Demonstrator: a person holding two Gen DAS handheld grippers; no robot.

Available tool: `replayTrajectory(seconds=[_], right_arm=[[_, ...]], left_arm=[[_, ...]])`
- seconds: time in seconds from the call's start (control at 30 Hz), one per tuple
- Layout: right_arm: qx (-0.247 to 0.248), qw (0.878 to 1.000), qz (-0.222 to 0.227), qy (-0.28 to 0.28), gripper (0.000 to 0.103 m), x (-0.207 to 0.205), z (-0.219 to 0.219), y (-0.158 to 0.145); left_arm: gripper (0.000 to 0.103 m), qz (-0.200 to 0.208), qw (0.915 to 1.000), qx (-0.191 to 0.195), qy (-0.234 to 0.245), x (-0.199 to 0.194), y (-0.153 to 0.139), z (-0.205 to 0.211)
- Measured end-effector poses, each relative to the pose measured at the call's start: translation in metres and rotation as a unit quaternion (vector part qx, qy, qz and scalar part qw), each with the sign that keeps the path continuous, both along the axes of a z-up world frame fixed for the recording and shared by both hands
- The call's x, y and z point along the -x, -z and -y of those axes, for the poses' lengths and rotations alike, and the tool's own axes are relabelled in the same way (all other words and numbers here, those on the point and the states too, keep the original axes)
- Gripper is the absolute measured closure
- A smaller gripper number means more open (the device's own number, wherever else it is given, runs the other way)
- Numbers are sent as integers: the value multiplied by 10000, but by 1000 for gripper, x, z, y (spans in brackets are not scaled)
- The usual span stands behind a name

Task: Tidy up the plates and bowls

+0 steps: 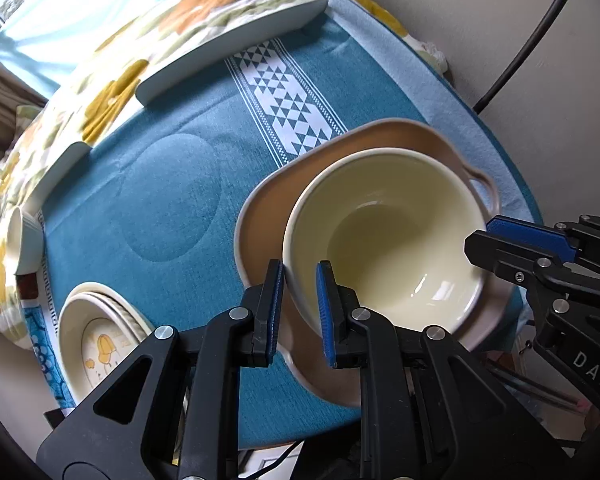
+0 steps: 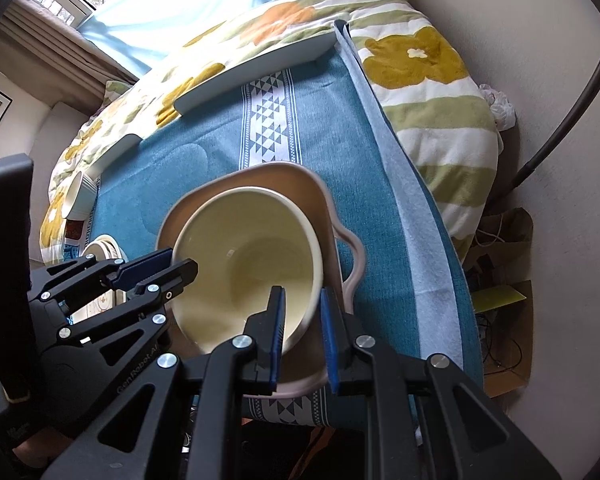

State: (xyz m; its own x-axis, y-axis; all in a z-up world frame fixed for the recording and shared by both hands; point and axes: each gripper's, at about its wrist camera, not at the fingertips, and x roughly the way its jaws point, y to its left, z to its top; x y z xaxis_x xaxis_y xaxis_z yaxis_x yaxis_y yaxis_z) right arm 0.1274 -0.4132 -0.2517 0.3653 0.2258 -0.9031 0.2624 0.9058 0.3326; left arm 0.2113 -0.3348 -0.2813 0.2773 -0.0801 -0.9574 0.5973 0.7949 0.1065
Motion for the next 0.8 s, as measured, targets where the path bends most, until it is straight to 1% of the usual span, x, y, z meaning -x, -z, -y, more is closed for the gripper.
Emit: replayTrajectory(seconds=[0.07,0.17,0.27,0.33,0.37,0.43,0.5,0.53,0.57,0.6,0.63,0.67,0.7,0.73,0.77,0.8], right_arm=[[43,10000,58,1,87,3,-1,-7],[115,9996,243,-31,87,7,-2,-24],[142,9987,474,-139,87,7,-5,-41],[164,9977,610,-225,87,7,-7,-50],[148,9969,709,-299,87,5,-10,-56],[60,9952,864,-463,87,1,-15,-64],[-5,9923,1022,-692,87,-7,-24,-73],[-32,9907,1087,-813,86,-11,-29,-76],[-59,9887,1150,-964,86,-18,-37,-80],[-45,9871,1204,-1058,78,-23,-43,-83],[-17,9852,1276,-1146,68,-28,-50,-86],[-7,9819,1398,-1280,36,-34,-59,-90],[-17,9789,1498,-1389,7,-39,-67,-92],[-30,9754,1608,-1510,3,-43,-74,-95],[-19,9715,1701,-1652,3,-50,-84,-98],[41,9676,1789,-1783,3,-57,-94,-102]], left_arm=[[88,5,10000,83,-18,2,-7,-1],[88,92,9996,258,-97,5,-25,-8],[88,173,9977,588,-276,5,-47,-22],[88,313,9936,938,-554,4,-66,-39],[88,430,9899,1136,-727,4,-76,-51],[87,588,9826,1406,-1062,2,-93,-74],[75,700,9742,1596,-1431,0,-105,-100],[55,785,9686,1678,-1658,0,-112,-116],[26,892,9633,1725,-1855,1,-118,-130],[16,1108,9548,1765,-2121,3,-125,-149],[7,1301,9474,1795,-2307,4,-131,-164],[7,1463,9404,1826,-2467,6,-137,-177],[7,1552,9347,1835,-2619,7,-141,-192],[7,1575,9297,1809,-2794,6,-144,-209],[7,1581,9265,1782,-2911,4,-146,-220],[7,1609,9206,1760,-3091,2,-147,-236]])
